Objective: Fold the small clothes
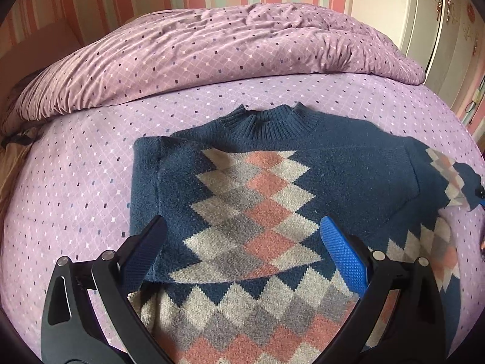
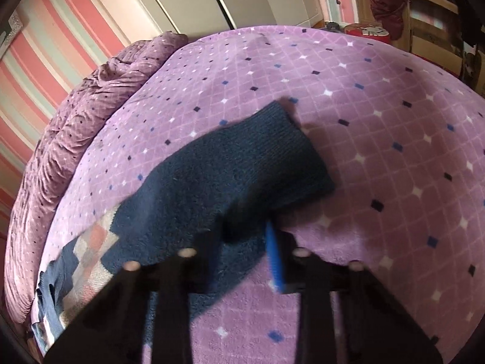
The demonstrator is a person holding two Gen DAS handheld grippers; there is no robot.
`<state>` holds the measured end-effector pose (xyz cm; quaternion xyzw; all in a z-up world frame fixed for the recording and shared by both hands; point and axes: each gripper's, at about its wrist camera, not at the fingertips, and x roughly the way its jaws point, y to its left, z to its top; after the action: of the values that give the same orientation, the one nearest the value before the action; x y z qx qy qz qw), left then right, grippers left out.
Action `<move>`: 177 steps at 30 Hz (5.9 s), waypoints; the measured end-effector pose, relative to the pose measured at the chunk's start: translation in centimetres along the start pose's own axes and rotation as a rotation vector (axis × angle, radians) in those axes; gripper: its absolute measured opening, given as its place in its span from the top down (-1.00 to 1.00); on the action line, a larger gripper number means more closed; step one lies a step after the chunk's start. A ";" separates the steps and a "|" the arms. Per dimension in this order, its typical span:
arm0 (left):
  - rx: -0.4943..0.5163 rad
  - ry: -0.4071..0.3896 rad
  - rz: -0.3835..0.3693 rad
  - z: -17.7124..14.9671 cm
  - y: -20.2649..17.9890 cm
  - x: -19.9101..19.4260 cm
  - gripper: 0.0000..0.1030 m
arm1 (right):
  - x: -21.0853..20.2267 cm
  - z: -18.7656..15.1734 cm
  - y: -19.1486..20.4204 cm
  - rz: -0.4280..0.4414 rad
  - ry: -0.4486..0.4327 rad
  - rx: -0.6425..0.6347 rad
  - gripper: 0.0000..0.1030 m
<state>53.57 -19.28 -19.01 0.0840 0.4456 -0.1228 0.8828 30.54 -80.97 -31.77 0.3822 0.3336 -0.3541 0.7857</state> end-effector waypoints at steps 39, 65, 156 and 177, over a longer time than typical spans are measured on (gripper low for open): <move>-0.078 -0.048 0.074 1.6 11.3 -1.4 -0.94 | -12.6 -31.9 47.0 0.369 0.176 -0.794 0.73; -0.188 -0.012 -0.050 -0.1 9.9 0.8 -0.94 | -12.2 -32.2 43.9 0.345 0.104 -0.888 -0.56; -0.082 0.086 -0.026 -3.2 7.7 6.7 -0.94 | -3.4 -23.3 34.9 0.135 0.177 -0.899 0.44; -0.058 0.064 0.068 -14.2 8.4 -7.9 -0.94 | -20.5 -28.6 26.2 0.212 0.004 -0.929 -0.73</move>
<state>40.66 -6.47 -20.64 0.0774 0.4740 -0.0773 0.8737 33.73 -38.90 -19.80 0.0231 0.4174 -0.0846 0.9045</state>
